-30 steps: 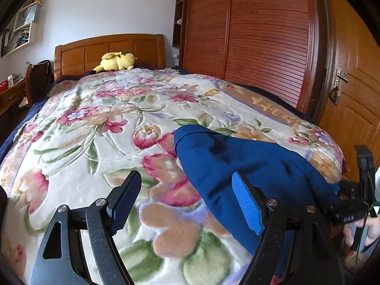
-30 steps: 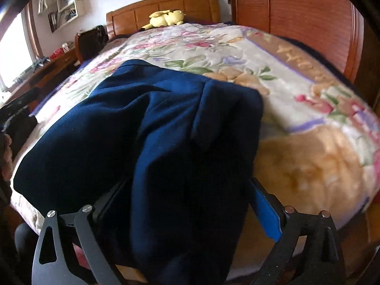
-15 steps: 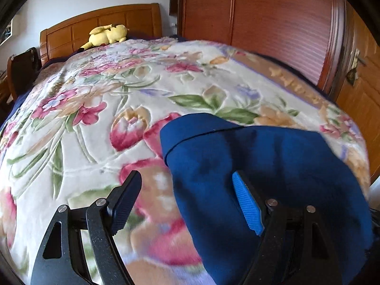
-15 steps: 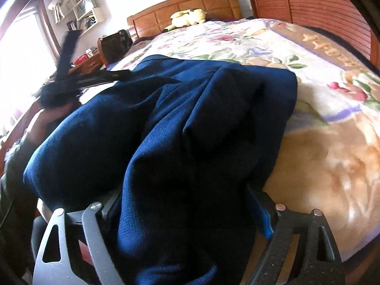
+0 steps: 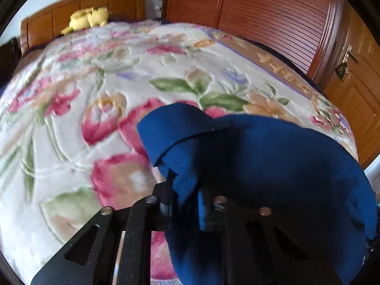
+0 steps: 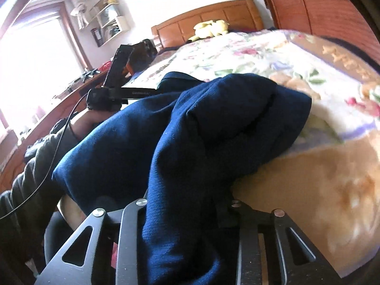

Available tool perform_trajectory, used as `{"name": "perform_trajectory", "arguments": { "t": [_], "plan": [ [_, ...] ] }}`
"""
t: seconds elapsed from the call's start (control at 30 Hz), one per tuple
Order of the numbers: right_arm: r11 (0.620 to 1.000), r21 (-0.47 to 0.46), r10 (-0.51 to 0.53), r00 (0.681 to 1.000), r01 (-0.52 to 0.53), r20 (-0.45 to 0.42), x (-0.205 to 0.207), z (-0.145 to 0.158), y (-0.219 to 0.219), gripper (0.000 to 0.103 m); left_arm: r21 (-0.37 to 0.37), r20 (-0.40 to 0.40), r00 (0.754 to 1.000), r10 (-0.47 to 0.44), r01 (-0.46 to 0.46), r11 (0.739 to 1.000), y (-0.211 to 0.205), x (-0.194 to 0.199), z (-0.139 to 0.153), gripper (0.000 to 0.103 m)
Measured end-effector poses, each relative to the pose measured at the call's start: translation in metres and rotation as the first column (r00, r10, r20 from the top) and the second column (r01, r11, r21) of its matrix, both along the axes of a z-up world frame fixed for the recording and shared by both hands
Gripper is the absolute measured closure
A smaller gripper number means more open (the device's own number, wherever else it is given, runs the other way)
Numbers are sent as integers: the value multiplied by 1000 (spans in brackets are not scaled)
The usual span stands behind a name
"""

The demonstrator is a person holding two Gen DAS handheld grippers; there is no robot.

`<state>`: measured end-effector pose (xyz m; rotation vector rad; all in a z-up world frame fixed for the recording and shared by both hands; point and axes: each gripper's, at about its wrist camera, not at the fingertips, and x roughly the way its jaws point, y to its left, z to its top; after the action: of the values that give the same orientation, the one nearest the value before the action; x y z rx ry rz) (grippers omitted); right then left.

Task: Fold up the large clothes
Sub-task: 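Grasp the folded bundle with both grippers and lift it off the bed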

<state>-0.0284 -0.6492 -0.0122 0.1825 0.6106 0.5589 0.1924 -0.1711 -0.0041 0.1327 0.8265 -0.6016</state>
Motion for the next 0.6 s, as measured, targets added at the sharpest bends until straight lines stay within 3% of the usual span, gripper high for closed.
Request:
{"name": "perform_trajectory", "arguments": {
  "t": [0.2,0.33,0.47,0.6],
  "plan": [
    [999,-45,8,997,-4,79,3,23,-18,78,-40,138,990,23,-17,999,-10,-25,54,92],
    [992,-114,-37,992,51,120,9,41,-53,79,-74,208,978,5,11,997,-46,-38,86,92],
    [971,-189,-117,980,148,164,13,63,-107,79,-123,225,973,-43,72,990,-113,-35,107,92],
    [919,-285,-217,954,271,206,11,89,-179,79,-148,253,961,-112,153,977,-197,-36,123,92]
  ]
}}
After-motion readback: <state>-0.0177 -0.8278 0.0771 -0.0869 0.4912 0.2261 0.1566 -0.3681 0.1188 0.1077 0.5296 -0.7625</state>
